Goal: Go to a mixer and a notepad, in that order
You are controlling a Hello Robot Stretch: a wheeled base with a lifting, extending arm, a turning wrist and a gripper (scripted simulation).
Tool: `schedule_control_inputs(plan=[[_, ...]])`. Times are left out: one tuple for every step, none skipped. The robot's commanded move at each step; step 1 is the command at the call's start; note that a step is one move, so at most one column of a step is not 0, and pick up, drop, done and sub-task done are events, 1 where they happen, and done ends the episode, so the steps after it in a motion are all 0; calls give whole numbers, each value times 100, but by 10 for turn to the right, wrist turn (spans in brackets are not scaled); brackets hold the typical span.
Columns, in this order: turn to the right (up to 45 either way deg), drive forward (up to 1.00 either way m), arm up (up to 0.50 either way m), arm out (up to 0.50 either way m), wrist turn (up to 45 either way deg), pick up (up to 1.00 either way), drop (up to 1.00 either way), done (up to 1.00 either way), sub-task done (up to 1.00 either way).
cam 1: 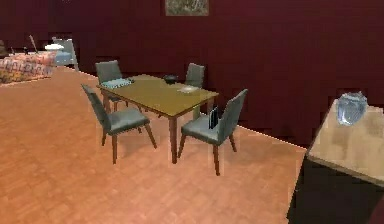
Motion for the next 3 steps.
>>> schedule_control_inputs(plan=[[90, 0, 0, 0, 0, 0, 0, 0, 0], [0, 95, 0, 0, 0, 0, 0, 0, 0], [0, 0, 0, 0, 0, 0, 0, 100, 0]])
